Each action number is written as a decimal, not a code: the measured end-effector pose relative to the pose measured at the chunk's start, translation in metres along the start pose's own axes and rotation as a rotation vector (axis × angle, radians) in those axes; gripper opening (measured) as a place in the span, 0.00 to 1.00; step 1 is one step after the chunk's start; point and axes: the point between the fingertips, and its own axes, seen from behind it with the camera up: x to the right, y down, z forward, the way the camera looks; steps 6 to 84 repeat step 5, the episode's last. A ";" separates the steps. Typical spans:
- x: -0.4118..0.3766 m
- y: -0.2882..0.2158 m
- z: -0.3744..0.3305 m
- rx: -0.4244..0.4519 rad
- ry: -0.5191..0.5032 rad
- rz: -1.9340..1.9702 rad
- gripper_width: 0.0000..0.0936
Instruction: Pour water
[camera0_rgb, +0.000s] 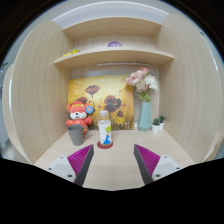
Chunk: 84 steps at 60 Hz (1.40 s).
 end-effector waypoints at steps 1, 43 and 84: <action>0.001 -0.002 -0.002 0.005 0.001 0.001 0.89; 0.000 -0.006 -0.007 0.006 -0.004 0.012 0.89; 0.000 -0.006 -0.007 0.006 -0.004 0.012 0.89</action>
